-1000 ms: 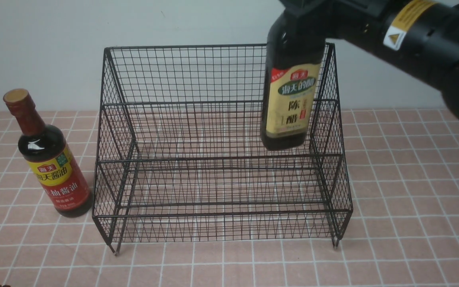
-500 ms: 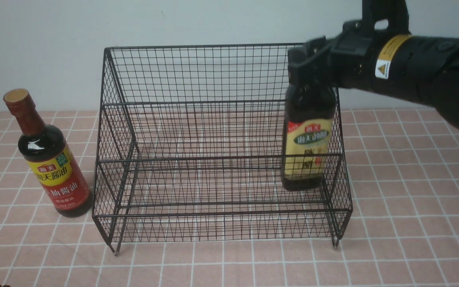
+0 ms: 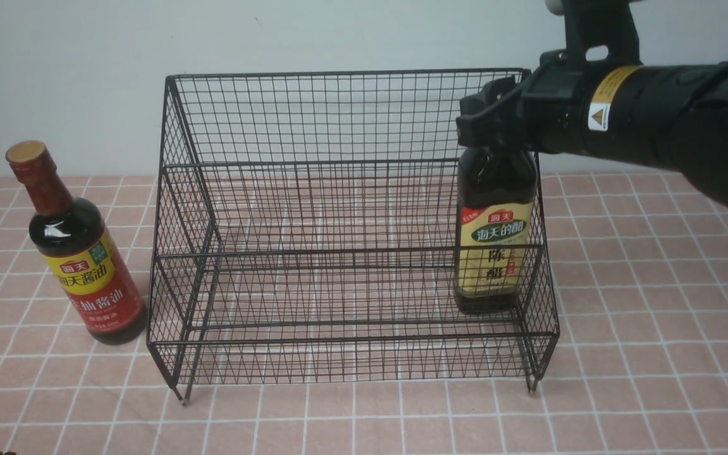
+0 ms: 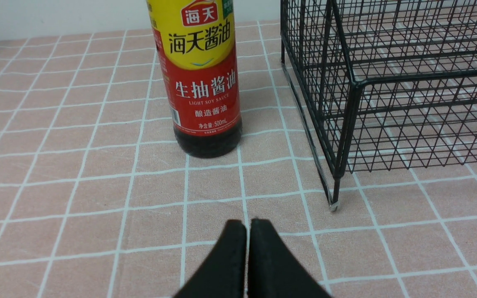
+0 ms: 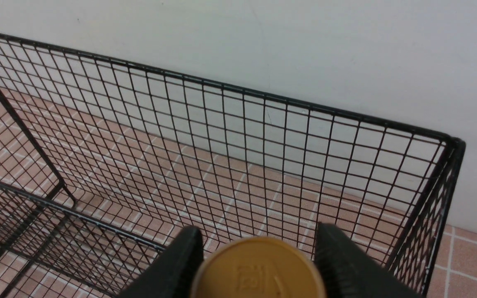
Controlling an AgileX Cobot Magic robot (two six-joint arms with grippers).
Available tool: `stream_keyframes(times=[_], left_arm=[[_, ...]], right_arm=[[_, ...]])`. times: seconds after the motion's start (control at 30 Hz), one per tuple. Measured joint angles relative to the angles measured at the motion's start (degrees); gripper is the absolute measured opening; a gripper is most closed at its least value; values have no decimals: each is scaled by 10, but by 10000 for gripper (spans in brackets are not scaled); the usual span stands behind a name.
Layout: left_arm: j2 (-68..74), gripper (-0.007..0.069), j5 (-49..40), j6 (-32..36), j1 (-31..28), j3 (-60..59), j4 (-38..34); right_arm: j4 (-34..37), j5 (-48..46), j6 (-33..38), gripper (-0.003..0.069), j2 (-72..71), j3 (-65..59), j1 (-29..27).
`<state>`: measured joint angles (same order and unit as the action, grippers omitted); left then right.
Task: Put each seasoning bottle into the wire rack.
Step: Use the right arm to put the condiment bottle back on the shelf, then use the left arm to grab the condiment bottle closest to it
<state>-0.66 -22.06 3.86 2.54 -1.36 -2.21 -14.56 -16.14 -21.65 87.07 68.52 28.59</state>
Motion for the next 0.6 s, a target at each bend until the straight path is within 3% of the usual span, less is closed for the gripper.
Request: stream_keyframes(times=[0.33, 0.6], left_arm=[[0, -7, 0, 0, 0, 0, 0], [0, -7, 0, 0, 0, 0, 0]], right_arm=[[9, 0, -6, 416, -41, 0, 0], [-13, -6, -6, 423, -93, 0, 0]])
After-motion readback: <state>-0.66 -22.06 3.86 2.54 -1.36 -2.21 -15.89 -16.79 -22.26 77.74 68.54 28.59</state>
